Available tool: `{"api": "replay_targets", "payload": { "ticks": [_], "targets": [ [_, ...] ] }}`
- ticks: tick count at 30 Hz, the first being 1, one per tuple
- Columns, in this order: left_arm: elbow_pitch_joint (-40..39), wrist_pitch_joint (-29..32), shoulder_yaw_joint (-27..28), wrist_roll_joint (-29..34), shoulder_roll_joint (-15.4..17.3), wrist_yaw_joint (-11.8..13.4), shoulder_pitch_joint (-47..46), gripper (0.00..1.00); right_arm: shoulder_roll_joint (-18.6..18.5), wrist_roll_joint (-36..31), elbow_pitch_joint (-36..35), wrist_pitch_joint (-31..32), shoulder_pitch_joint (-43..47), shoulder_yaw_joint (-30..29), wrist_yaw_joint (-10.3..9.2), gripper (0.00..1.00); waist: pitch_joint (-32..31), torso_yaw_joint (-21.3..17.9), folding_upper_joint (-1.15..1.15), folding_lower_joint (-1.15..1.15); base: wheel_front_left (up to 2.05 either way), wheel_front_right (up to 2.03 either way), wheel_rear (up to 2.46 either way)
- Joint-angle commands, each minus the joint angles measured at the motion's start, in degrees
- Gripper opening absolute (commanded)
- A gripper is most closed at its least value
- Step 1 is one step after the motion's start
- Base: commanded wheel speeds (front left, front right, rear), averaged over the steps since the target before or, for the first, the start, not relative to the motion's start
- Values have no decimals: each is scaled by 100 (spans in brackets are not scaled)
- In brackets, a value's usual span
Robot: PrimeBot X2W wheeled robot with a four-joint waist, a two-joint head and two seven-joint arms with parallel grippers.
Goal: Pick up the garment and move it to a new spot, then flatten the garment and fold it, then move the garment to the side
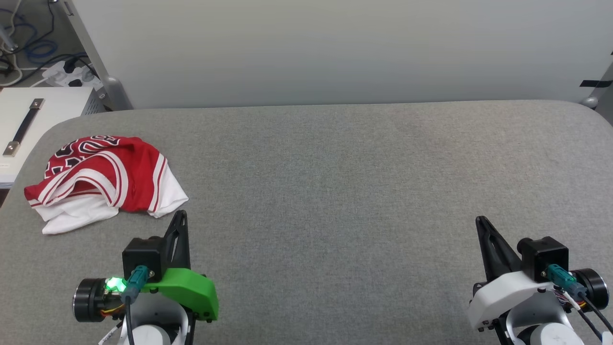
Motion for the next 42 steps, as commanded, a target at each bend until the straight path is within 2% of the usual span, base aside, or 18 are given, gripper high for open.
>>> {"api": "replay_targets", "payload": {
  "ticks": [1, 23, 24, 42],
  "targets": [
    [-14, -4, 4, 57, -25, 24, 72, 0, 14, -54, -20, 17, -13, -5, -4, 0, 0, 0, 0, 0, 0, 0, 0],
    [-14, -4, 4, 57, -25, 24, 72, 0, 14, -54, -20, 17, -13, -5, -4, 0, 0, 0, 0, 0, 0, 0, 0],
    [0, -1, -1, -1, 0, 0, 0, 100, 0, 1, 0, -1, 0, 0, 0, 100, 0, 0, 0, 0, 0, 0, 0],
    [127, -172, -48, -198, -2, -10, 17, 100, 0, 155, 93, -170, 20, -36, 0, 100, 5, -4, 0, 0, 0, 0, 0]
  ]
}}
